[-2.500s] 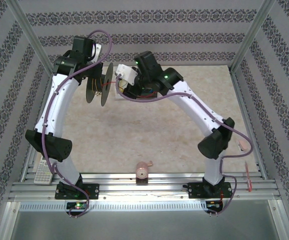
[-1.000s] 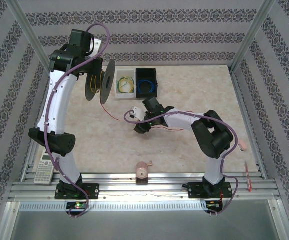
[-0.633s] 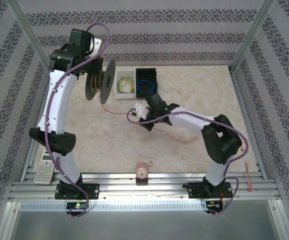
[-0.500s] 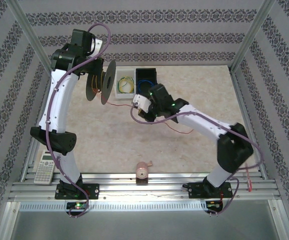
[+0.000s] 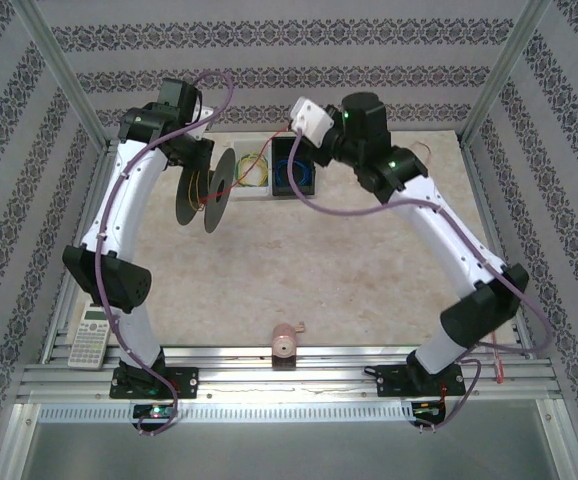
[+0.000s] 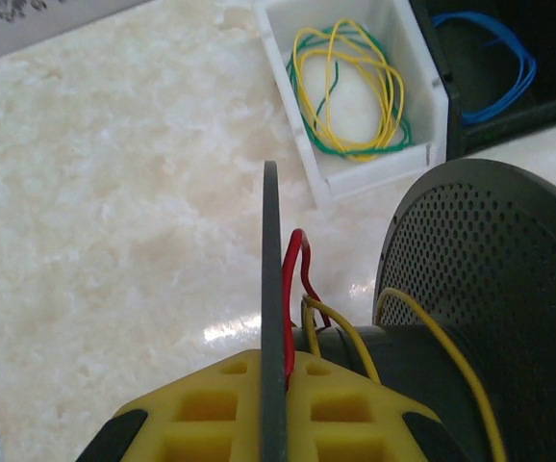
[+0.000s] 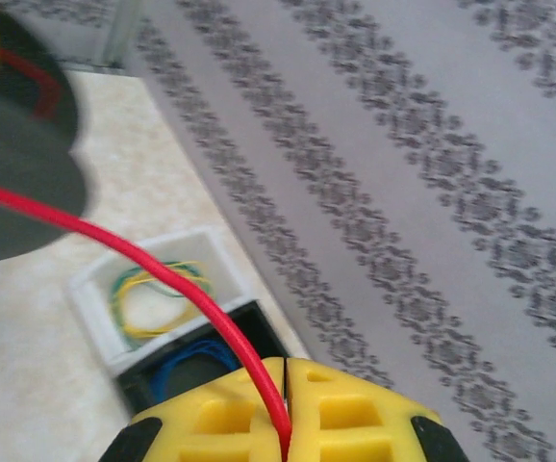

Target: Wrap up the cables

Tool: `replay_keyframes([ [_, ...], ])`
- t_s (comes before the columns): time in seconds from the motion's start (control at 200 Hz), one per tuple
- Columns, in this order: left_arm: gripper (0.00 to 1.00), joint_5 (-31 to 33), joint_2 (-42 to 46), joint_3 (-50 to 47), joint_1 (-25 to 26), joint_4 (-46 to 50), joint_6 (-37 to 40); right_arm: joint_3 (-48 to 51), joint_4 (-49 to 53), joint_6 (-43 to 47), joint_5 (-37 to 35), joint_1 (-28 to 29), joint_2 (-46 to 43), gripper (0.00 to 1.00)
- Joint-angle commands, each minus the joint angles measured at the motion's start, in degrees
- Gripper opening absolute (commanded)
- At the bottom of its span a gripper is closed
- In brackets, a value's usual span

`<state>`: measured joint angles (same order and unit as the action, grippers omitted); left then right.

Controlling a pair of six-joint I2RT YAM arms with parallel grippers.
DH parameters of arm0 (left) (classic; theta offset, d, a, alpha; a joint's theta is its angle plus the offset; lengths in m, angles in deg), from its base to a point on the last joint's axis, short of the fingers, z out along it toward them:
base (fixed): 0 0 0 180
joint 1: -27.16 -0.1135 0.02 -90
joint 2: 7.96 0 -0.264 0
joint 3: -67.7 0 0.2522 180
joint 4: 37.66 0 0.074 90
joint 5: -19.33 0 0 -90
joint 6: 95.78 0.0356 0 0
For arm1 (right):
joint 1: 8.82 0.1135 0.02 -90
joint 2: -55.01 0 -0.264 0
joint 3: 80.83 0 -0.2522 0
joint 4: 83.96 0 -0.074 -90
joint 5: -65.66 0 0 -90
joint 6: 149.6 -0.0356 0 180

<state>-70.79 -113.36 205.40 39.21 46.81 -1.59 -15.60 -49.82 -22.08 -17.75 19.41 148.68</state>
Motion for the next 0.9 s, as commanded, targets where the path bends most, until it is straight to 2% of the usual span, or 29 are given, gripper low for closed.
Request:
replay_keyframes([
  [0.0,0.0,-1.7,7.0,-2.3,0.9,-2.5,2.2,-7.2,-2.2,-1.4,-3.7,-2.2,4.9,0.0],
  [0.17,0.0,-5.2,10.3,-6.4,1.4,-1.8,4.2,-22.9,1.1,-4.2,-3.7,-5.4,15.4,0.0],
  [0.445,0.0,-17.2,14.1,-10.2,3.4,2.0,11.4,-53.4,15.2,-10.2,-3.6,-10.0,37.1,0.0],
  [0.53,0.0,-20.7,15.6,-10.5,3.7,2.8,13.2,-59.8,19.5,-12.2,-3.3,-11.3,42.4,0.0],
  [0.6,0.0,-23.9,17.7,-10.6,3.6,1.7,14.0,-58.5,20.2,-13.4,-3.4,-12.1,43.5,0.0],
  [0.719,0.0,-27.6,21.1,-10.0,3.5,-2.7,13.3,-50.7,19.7,-14.8,-3.9,-12.7,42.5,0.0],
  [0.894,0.0,-32.3,20.4,-3.3,1.5,-6.8,10.3,-38.1,18.3,-15.2,-4.0,-12.7,39.4,0.0],
])
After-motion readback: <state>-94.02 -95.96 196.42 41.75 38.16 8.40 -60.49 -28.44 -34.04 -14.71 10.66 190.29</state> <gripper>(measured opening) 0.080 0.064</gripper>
